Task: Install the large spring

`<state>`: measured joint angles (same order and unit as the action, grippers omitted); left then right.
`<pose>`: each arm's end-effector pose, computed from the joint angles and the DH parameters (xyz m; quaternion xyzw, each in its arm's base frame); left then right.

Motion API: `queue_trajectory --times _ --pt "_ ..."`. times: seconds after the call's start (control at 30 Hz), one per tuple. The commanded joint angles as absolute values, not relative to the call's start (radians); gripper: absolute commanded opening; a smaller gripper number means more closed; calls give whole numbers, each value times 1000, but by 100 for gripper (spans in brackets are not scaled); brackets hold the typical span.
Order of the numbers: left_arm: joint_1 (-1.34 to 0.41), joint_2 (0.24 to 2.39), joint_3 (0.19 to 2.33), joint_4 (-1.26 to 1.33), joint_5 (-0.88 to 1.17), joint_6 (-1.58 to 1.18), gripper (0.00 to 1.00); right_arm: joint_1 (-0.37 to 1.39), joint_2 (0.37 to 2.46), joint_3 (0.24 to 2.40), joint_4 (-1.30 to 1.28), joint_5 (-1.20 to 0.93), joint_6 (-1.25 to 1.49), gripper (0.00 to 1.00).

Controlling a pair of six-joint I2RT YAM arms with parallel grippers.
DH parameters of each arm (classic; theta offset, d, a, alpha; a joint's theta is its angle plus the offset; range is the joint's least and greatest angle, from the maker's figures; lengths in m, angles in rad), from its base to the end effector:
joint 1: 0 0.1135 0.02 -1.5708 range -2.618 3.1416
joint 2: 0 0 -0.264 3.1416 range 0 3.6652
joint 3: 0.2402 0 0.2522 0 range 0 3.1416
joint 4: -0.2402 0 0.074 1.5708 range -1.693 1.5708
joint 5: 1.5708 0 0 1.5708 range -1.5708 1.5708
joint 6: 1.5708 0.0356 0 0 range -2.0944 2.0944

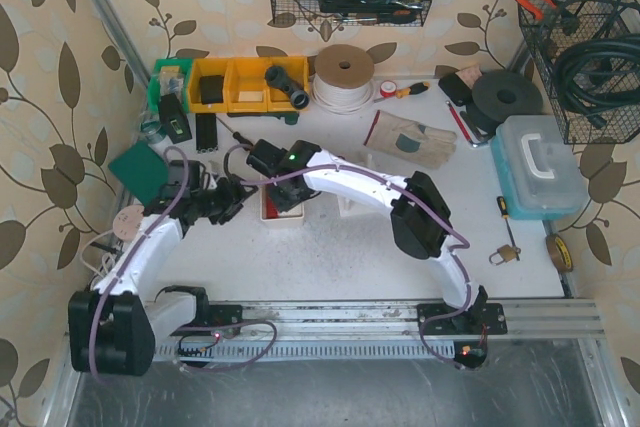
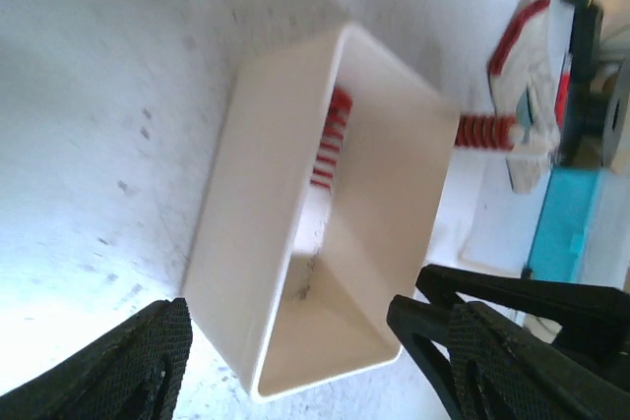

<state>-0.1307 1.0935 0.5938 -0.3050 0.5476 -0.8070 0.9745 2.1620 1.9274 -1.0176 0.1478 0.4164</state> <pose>0.2106 -0.0464 0.2081 -0.2009 0.8759 -0.3863 0.2077 0.2590 0.3723 0.2304 -0.2599 0.9498 0.0454 0.1682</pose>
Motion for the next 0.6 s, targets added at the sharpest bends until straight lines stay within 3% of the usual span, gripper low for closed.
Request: queue_trajectory --times 0.0,0.57 --pt "-42 1019 664 -506 400 -683 75 965 2234 2011 -1040 186 448 28" --pt "70 1188 789 -506 441 -569 71 934 2449 2225 -1079 235 566 44"
